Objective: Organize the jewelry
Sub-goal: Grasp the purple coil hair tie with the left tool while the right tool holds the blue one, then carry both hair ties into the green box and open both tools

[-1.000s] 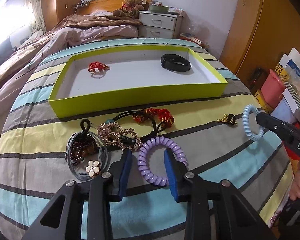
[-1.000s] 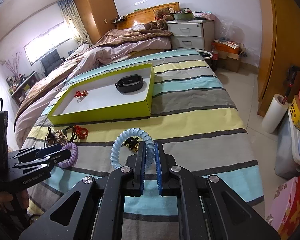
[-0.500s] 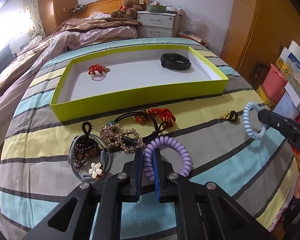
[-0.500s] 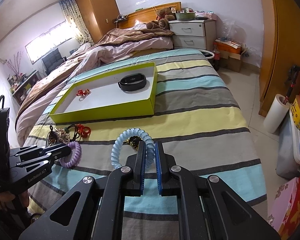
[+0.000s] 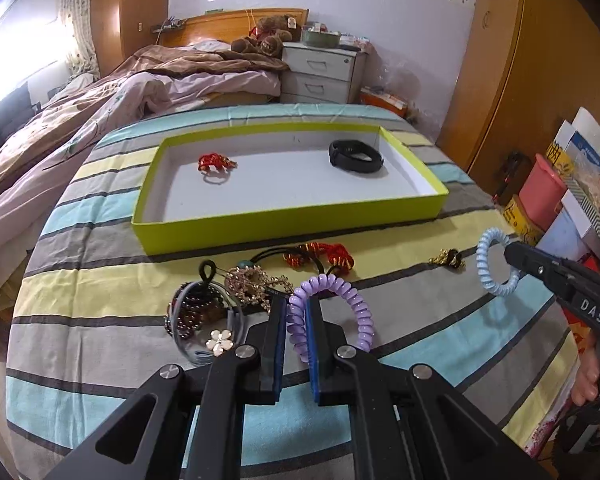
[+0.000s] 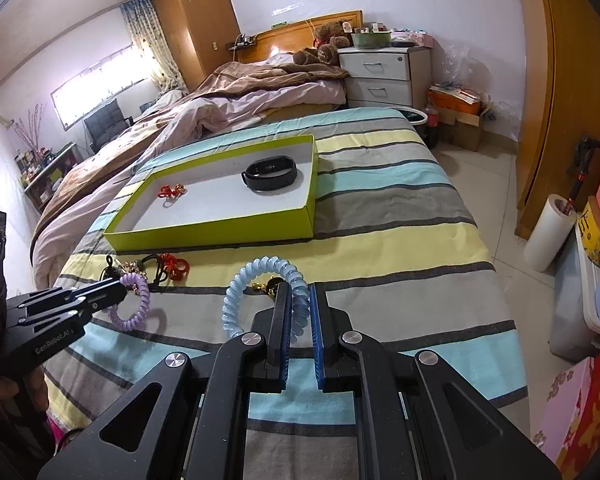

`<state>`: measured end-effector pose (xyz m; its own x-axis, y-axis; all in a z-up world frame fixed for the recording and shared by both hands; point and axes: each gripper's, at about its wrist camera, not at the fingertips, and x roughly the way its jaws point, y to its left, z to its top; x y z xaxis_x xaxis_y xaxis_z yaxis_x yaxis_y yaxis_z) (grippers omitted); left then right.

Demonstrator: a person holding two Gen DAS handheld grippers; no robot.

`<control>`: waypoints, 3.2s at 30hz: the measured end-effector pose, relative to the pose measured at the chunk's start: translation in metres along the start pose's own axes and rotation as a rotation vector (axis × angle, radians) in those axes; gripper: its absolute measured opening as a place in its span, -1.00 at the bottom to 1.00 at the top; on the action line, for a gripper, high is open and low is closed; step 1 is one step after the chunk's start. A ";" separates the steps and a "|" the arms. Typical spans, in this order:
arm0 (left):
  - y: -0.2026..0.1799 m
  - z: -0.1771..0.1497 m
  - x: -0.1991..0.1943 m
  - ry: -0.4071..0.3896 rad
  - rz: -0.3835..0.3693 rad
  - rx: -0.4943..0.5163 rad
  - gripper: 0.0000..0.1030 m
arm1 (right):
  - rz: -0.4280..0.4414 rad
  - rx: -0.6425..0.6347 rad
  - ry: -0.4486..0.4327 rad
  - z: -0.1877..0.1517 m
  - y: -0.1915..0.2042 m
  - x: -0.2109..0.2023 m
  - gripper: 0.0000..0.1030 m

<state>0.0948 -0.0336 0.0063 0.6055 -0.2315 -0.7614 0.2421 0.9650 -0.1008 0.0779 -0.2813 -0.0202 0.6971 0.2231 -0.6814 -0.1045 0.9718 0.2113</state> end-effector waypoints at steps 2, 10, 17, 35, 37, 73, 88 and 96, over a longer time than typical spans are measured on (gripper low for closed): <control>0.003 0.002 -0.005 -0.013 0.005 -0.010 -0.82 | 0.001 -0.002 -0.004 0.001 0.002 -0.001 -0.81; 0.020 0.013 -0.019 -0.053 0.012 -0.045 -0.82 | 0.013 -0.026 -0.026 0.014 0.016 -0.003 -0.81; 0.038 0.033 -0.026 -0.086 0.022 -0.062 -0.82 | 0.038 -0.048 -0.031 0.035 0.030 0.007 -0.81; 0.080 0.086 0.010 -0.072 0.044 -0.092 -0.82 | 0.021 -0.131 0.007 0.097 0.063 0.072 -0.81; 0.082 0.090 0.017 -0.068 0.046 -0.092 -0.82 | 0.022 -0.145 0.012 0.104 0.069 0.083 -0.81; 0.105 0.098 0.093 0.064 0.035 -0.134 -0.82 | 0.004 -0.234 0.204 0.118 0.090 0.191 -0.81; 0.103 0.098 0.087 0.051 0.051 -0.137 -0.47 | 0.000 -0.230 0.191 0.119 0.091 0.186 -0.72; 0.096 0.094 0.066 0.021 0.065 -0.139 -0.34 | 0.027 -0.216 0.150 0.116 0.095 0.166 -0.23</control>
<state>0.2291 0.0319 0.0064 0.6001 -0.1668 -0.7824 0.0947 0.9860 -0.1376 0.2662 -0.1610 -0.0316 0.5806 0.2421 -0.7773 -0.2815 0.9556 0.0873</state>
